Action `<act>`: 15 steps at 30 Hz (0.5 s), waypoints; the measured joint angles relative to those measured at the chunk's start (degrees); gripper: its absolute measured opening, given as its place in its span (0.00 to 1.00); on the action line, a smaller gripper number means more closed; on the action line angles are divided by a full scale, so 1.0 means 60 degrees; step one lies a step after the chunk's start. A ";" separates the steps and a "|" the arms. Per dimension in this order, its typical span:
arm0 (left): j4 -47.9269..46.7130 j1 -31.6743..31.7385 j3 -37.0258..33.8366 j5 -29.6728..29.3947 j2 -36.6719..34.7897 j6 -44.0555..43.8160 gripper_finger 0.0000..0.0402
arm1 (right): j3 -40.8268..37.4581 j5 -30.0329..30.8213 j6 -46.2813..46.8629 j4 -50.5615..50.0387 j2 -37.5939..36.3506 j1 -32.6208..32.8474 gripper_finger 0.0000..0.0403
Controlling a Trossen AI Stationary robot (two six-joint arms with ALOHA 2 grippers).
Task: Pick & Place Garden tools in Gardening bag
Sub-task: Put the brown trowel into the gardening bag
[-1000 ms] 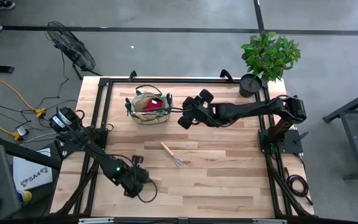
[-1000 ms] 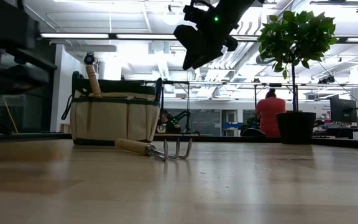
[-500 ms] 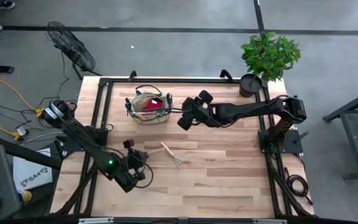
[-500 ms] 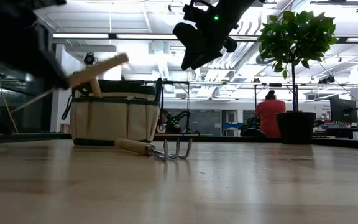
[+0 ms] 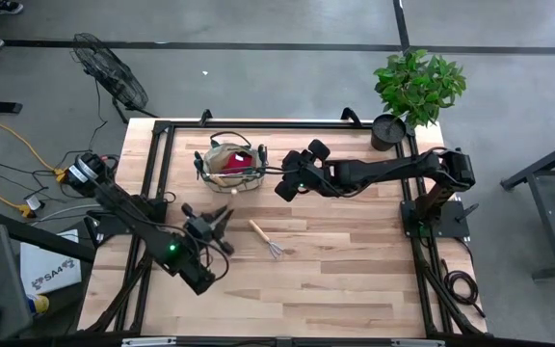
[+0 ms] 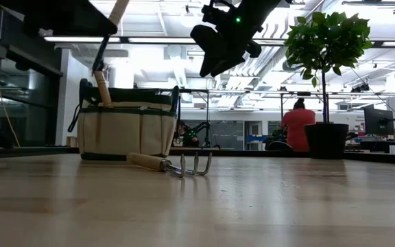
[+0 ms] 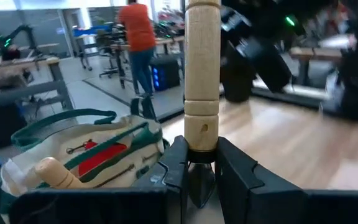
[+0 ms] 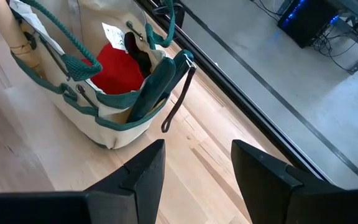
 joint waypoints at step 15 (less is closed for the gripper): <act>0.0060 0.2070 0.0000 -0.0417 0.0000 -0.2607 0.11 | 0.0000 0.0000 0.0033 0.0007 0.0000 -0.0004 0.44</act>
